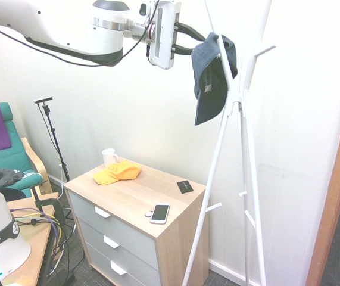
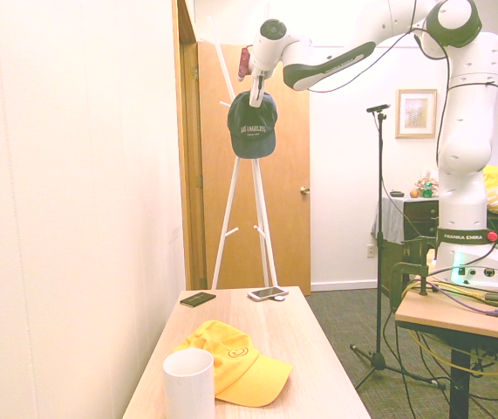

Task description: Hang the cap

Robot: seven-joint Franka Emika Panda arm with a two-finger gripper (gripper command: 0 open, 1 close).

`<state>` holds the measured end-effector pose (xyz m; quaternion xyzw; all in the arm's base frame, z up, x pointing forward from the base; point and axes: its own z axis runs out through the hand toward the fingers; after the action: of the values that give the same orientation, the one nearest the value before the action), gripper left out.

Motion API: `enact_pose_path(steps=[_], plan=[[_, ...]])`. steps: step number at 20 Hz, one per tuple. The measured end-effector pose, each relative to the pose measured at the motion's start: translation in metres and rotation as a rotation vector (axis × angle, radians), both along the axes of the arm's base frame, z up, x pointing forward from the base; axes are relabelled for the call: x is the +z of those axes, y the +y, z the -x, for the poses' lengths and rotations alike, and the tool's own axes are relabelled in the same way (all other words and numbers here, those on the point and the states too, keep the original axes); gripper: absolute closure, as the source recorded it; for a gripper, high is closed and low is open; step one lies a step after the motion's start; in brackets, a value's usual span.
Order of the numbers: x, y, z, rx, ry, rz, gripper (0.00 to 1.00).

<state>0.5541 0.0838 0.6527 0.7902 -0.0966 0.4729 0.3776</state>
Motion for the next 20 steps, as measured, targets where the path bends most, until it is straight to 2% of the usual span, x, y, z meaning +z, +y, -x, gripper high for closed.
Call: enact_pose_path(steps=[6, 8, 15, 20], plan=[[0.001, 0.005, 0.001, 0.027, -0.003, -0.022, 0.00], [0.002, 0.010, 0.004, 0.027, 0.007, -0.074, 0.00], [0.012, 0.063, 0.048, 0.054, 0.222, -0.477, 0.00], [0.010, 0.070, 0.068, 0.061, 0.416, -0.742, 0.00]])
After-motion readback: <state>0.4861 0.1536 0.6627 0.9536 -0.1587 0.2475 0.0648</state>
